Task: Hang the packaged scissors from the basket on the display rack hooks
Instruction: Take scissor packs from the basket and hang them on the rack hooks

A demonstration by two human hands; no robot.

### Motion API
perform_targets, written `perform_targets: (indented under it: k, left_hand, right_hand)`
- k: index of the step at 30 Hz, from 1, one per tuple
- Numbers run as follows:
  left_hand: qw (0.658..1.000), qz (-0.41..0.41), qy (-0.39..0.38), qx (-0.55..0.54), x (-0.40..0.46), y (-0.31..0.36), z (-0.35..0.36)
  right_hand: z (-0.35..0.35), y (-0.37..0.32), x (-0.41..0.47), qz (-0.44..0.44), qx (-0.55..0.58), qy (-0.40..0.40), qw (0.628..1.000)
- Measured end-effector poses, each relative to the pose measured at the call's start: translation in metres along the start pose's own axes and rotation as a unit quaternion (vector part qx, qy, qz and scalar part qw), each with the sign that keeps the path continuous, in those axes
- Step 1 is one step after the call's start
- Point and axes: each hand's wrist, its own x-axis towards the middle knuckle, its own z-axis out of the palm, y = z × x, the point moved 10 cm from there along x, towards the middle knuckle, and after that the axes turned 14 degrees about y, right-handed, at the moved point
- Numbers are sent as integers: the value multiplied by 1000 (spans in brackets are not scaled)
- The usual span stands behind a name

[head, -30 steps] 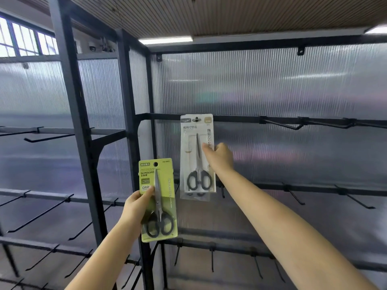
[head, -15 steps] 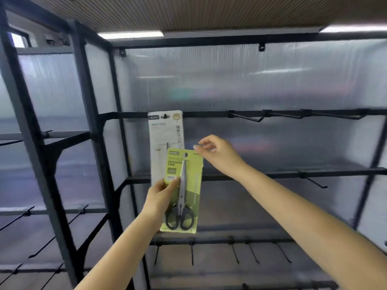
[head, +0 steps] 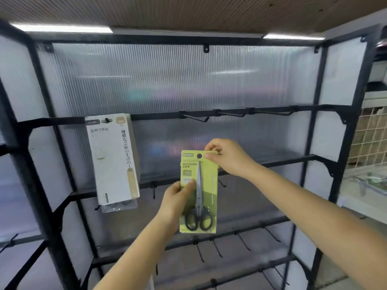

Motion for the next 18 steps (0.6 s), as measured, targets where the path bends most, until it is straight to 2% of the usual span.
perform_targets:
  k: [10, 18]
  left_hand:
    - [996, 83, 1, -18, 15, 48, 11]
    - [993, 119, 4, -15, 23, 61, 16]
  right_hand:
    - [-64, -38, 43, -79, -13, 105, 991]
    - [-71, -29, 66, -68, -36, 125, 989]
